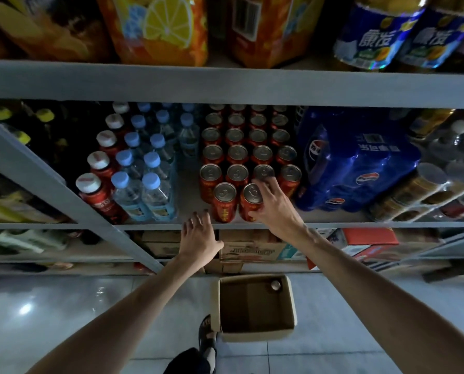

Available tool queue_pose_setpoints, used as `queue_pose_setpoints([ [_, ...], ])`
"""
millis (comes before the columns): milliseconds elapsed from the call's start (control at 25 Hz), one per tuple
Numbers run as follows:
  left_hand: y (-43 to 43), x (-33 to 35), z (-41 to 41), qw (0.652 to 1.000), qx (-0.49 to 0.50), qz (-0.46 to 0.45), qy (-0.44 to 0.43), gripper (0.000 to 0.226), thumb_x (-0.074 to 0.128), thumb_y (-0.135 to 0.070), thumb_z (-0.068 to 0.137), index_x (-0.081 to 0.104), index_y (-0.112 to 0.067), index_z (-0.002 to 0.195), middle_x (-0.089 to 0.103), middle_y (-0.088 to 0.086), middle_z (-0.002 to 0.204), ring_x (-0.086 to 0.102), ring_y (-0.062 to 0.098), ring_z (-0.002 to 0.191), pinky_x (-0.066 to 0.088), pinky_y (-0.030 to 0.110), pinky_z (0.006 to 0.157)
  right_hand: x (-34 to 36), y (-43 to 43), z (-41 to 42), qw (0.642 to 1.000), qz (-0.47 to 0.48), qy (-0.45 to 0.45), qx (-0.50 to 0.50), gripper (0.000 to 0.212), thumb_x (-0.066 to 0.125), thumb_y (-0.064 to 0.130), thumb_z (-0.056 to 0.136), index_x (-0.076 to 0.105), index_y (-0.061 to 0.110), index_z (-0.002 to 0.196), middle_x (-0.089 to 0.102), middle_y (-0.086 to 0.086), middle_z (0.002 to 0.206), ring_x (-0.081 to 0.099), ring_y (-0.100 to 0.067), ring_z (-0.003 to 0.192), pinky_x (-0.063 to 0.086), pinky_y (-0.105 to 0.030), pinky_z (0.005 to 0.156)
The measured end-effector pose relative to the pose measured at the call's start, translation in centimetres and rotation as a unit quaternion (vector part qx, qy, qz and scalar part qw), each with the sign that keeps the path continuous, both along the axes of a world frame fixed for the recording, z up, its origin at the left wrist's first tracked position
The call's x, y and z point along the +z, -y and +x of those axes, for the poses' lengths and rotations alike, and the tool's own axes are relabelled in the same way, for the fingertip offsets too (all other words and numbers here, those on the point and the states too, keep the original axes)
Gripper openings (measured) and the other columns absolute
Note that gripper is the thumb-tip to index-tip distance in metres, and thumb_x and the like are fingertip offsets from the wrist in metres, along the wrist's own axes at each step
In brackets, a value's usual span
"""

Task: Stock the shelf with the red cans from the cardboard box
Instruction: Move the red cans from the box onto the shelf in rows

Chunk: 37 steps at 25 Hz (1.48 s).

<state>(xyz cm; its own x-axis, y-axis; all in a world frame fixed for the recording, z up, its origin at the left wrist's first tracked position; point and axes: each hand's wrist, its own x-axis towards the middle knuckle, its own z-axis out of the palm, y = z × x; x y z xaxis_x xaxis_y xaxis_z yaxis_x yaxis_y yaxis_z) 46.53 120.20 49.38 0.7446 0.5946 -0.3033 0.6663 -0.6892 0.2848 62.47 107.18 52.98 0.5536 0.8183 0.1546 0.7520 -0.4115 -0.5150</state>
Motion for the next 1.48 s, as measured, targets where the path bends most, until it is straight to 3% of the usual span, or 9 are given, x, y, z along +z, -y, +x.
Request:
queue_pose_setpoints([
  [120, -0.1, -0.3, 0.2, 0.999, -0.036, -0.002, -0.027, 0.093, 0.069, -0.043, 0.081, 0.015, -0.01, 0.15, 0.028, 0.023, 0.15, 0.029, 0.038, 0.139, 0.029, 0.047, 0.115, -0.8, -0.5, 0.0, 1.0, -0.008, -0.008, -0.017, 0.081, 0.082, 0.019, 0.075, 0.04, 0.01, 0.144, 0.036, -0.005, 0.145, 0.051, -0.026, 0.126, 0.049, -0.038, 0.104],
  [440, -0.2, 0.1, 0.3, 0.996, -0.065, -0.005, -0.055, 0.092, 0.068, -0.044, 0.082, 0.014, -0.01, 0.149, 0.028, 0.023, 0.148, 0.029, 0.04, 0.137, 0.031, 0.049, 0.113, -1.7, -0.8, -0.1, 0.999, -0.018, -0.03, -0.02, 0.08, 0.079, 0.016, 0.079, 0.037, 0.011, 0.147, 0.026, -0.006, 0.151, 0.055, -0.031, 0.119, 0.054, -0.044, 0.094],
  [640, -0.2, 0.4, 0.4, 0.996, -0.069, -0.008, -0.064, 0.092, 0.068, -0.043, 0.082, 0.015, -0.008, 0.148, 0.029, 0.022, 0.147, 0.031, 0.04, 0.136, 0.032, 0.049, 0.113, -1.8, -0.6, -0.6, 0.998, -0.03, 0.043, -0.045, 0.083, 0.077, 0.025, 0.081, 0.032, 0.014, 0.15, 0.027, -0.005, 0.154, 0.067, -0.026, 0.1, 0.056, -0.035, 0.081],
  [840, 0.4, 1.7, 0.3, 0.997, -0.052, 0.015, -0.051, 0.077, 0.066, -0.037, 0.083, 0.028, -0.004, 0.141, 0.039, 0.021, 0.141, 0.046, 0.035, 0.126, 0.042, 0.044, 0.105, -0.8, 0.2, -1.4, 0.996, -0.017, 0.031, -0.085, 0.091, 0.081, 0.027, 0.077, 0.03, 0.015, 0.151, 0.036, -0.006, 0.15, 0.068, -0.019, 0.089, 0.06, -0.033, 0.072],
  [1040, 3.4, 3.1, -1.1, 0.972, -0.128, 0.186, 0.062, 0.033, 0.057, -0.03, 0.085, 0.052, -0.011, 0.112, 0.064, 0.007, 0.1, 0.063, 0.018, 0.08, 0.051, 0.026, 0.064, 0.1, 5.8, -2.8, 0.989, 0.051, 0.037, -0.133, 0.038, 0.062, 0.018, 0.091, 0.051, 0.016, 0.128, 0.05, -0.003, 0.128, 0.062, -0.019, 0.092, 0.044, -0.023, 0.066],
  [1160, 6.8, 2.1, -0.1, 0.98, -0.164, 0.095, 0.065, 0.04, 0.066, -0.035, 0.084, 0.052, -0.017, 0.118, 0.066, 0.0, 0.099, 0.059, 0.01, 0.063, 0.04, 0.016, 0.045, -1.1, 11.2, -2.6, 0.976, 0.057, -0.078, -0.196, 0.019, 0.052, 0.015, 0.099, 0.06, 0.017, 0.116, 0.065, -0.002, 0.112, 0.065, -0.015, 0.088, 0.051, -0.026, 0.065],
  [1240, 9.5, -0.2, 1.6, 0.982, -0.185, 0.022, 0.037, 0.045, 0.067, -0.038, 0.084, 0.05, -0.022, 0.122, 0.068, 0.001, 0.103, 0.059, 0.013, 0.067, 0.039, 0.02, 0.044, -3.4, 14.9, -2.6, 0.956, 0.041, -0.172, -0.234, 0.017, 0.052, 0.015, 0.099, 0.064, 0.015, 0.112, 0.071, -0.004, 0.108, 0.069, -0.017, 0.088, 0.059, -0.032, 0.067],
  [1360, 14.0, -5.6, 4.7, 0.972, -0.202, -0.114, -0.024, 0.055, 0.069, -0.035, 0.081, 0.044, -0.022, 0.129, 0.066, 0.006, 0.112, 0.066, 0.026, 0.089, 0.055, 0.037, 0.073, -8.9, 20.6, -2.9, 0.923, 0.003, -0.267, -0.277, 0.02, 0.055, 0.006, 0.094, 0.069, 0.012, 0.107, 0.074, -0.007, 0.101, 0.072, -0.021, 0.081, 0.058, -0.029, 0.062],
  [1480, 16.9, -12.5, 7.4, 0.957, -0.228, -0.169, -0.057, 0.055, 0.066, -0.035, 0.077, 0.049, -0.02, 0.127, 0.067, 0.004, 0.108, 0.066, 0.026, 0.095, 0.053, 0.037, 0.085, -15.4, 25.2, -3.2, 0.891, -0.024, -0.333, -0.309, 0.017, 0.059, 0.004, 0.091, 0.071, 0.014, 0.099, 0.072, -0.004, 0.083, 0.069, -0.016, 0.063, 0.05, -0.021, 0.053],
])
